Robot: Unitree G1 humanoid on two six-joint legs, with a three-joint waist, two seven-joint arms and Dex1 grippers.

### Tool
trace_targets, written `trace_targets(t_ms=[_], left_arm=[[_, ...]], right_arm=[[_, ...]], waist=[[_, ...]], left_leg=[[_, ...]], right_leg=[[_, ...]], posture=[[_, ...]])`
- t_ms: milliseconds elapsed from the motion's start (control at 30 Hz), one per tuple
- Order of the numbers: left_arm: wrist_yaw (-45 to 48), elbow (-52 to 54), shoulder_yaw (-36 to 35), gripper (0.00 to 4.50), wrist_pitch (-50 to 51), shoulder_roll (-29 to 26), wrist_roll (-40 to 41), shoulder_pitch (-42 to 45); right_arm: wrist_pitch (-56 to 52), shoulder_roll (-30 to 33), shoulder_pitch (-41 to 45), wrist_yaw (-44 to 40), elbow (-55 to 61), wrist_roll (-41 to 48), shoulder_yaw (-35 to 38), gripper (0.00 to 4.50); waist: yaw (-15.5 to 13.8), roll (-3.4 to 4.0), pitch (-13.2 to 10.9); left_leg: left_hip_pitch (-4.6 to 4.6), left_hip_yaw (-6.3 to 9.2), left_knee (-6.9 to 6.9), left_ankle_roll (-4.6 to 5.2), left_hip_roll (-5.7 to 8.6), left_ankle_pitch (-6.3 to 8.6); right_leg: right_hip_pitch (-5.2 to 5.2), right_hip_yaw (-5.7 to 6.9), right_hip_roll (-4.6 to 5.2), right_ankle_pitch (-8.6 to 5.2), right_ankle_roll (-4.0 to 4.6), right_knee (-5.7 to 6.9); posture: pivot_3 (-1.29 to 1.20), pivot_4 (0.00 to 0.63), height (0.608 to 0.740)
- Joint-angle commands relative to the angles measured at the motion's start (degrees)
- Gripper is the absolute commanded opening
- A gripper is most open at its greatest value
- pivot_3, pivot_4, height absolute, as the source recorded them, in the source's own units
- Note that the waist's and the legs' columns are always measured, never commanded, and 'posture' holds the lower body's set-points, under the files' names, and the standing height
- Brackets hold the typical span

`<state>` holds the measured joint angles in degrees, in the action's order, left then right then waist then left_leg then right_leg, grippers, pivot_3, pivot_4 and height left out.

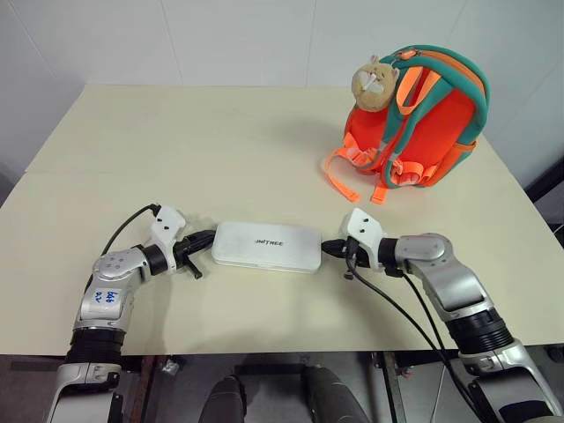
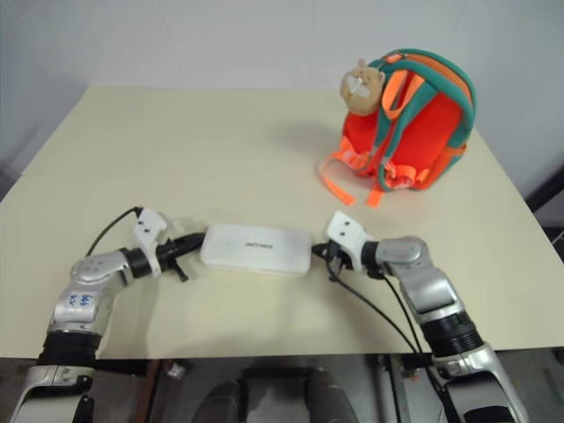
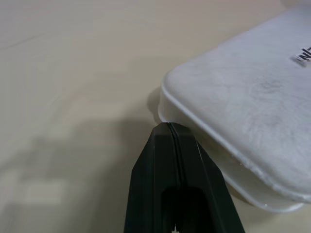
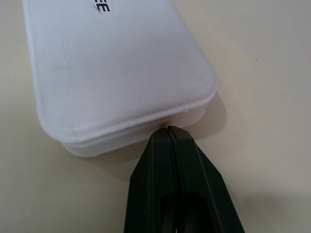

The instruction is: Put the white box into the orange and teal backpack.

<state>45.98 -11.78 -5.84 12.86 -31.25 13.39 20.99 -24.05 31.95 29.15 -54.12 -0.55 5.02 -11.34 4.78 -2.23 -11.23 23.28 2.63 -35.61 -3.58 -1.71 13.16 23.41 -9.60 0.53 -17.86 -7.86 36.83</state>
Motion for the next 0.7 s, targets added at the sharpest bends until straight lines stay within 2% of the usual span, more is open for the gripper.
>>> trace_targets(t_ms=[33,200,400,600,700], left_arm=[[0.7,5.0,1.7,0.00,1.9,1.5,1.8,-1.5],[0.2,9.2,3.8,0.00,4.4,3.4,2.2,-3.1],[-0.5,11.6,5.0,0.00,6.0,4.2,2.0,-4.3],[-0.3,13.4,4.2,0.00,8.3,2.7,2.5,-4.6],[0.4,14.1,2.5,0.00,11.1,0.5,4.0,-4.7]], right_arm=[[0.5,3.8,-0.5,-2.5,0.5,2.2,3.4,0.03],[1.0,7.7,-2.2,-4.1,0.0,3.2,5.3,0.03],[3.3,8.1,-2.8,-4.4,-3.2,3.8,6.7,0.03],[3.8,8.1,-2.3,-4.5,-4.6,4.4,7.0,0.03],[0.2,9.2,-1.8,-5.3,-3.8,6.7,8.8,0.03]], waist=[[0.0,0.01,0.0],[-0.1,0.00,0.0],[0.0,0.00,0.0],[0.0,0.00,0.0],[0.1,0.00,0.0]], left_leg=[[0.00,-0.01,0.01,0.00,0.00,0.00],[0.00,-0.02,0.03,0.00,0.00,0.00],[-0.01,-0.02,0.02,0.00,0.00,0.00],[-0.02,-0.03,0.00,0.00,0.01,0.00],[-0.01,-0.03,0.03,0.00,0.01,0.00]], right_leg=[[0.00,-0.01,0.00,0.00,0.00,-0.01],[-0.03,-0.01,0.01,0.00,0.00,-0.13],[-0.05,-0.03,0.00,0.01,-0.01,-0.14],[-0.06,-0.05,0.00,0.01,-0.02,-0.16],[-0.05,-0.05,0.00,0.01,-0.02,-0.17]], posture=[[0.00,0.150,0.740],[0.00,0.150,0.740],[0.00,0.150,0.740],[0.00,0.150,0.740],[0.00,0.150,0.740]])
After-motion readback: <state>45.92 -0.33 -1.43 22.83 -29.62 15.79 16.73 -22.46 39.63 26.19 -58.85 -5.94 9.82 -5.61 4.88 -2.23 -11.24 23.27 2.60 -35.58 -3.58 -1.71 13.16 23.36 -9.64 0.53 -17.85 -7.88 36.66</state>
